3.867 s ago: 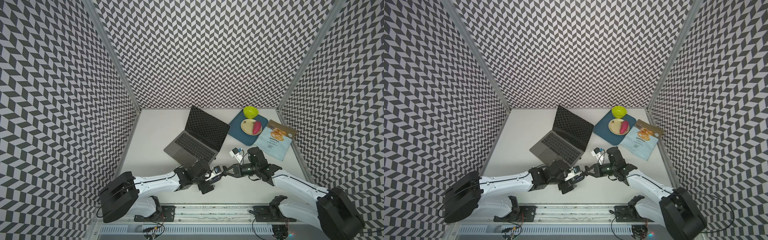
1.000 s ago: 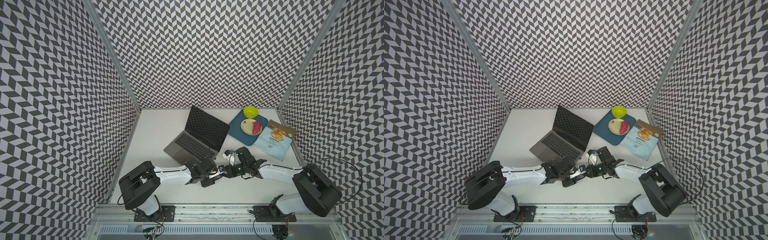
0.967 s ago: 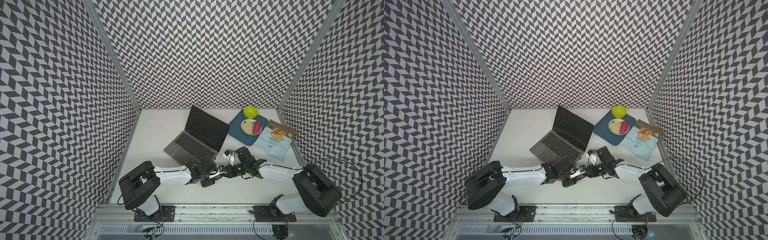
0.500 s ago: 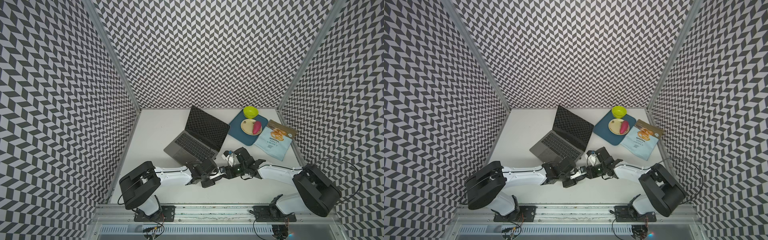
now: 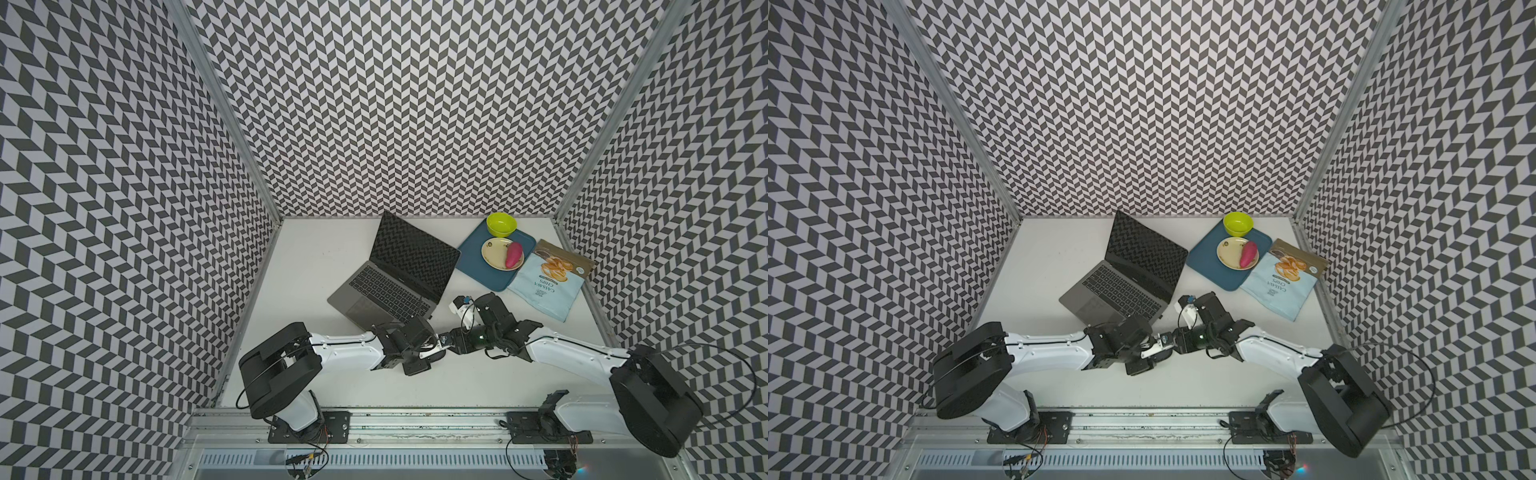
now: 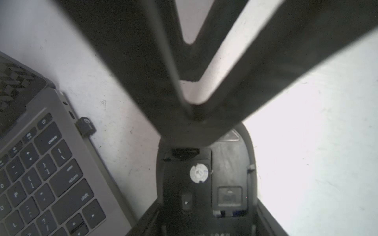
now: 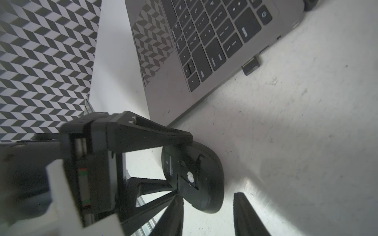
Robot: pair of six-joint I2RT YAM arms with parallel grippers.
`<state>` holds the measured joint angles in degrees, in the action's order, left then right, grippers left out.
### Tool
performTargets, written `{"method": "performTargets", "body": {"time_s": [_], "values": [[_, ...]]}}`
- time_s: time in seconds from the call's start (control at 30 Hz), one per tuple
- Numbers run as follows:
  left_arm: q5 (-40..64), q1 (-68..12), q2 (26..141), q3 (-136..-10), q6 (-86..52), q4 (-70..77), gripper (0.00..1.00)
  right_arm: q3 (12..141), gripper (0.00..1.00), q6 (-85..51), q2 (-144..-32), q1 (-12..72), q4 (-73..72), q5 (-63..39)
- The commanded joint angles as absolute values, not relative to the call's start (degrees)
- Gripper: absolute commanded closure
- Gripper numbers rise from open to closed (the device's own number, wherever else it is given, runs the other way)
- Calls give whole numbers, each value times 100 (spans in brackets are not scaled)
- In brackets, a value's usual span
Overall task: Insert the wireless mouse receiver into the laptop
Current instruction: Close the lid on the mouse.
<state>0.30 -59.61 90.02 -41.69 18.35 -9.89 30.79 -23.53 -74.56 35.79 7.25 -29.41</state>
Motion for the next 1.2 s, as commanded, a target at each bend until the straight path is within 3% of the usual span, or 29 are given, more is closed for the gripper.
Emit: {"method": "performTargets", "body": {"time_s": [0.0,0.2,1.17], "values": [[70,-6003,9106,-4180,1827,-1011,52,2947,65,-2399,-7425,3604,448,-3147],[56,-6003,9099,-4181,1827,-1020,52,2918,71,-2413,-7579,3621,268,-3323],[90,-6003,9167,-4211,1837,-1043,54,2891,74,-2503,-7793,3962,-64,-3524]]}}
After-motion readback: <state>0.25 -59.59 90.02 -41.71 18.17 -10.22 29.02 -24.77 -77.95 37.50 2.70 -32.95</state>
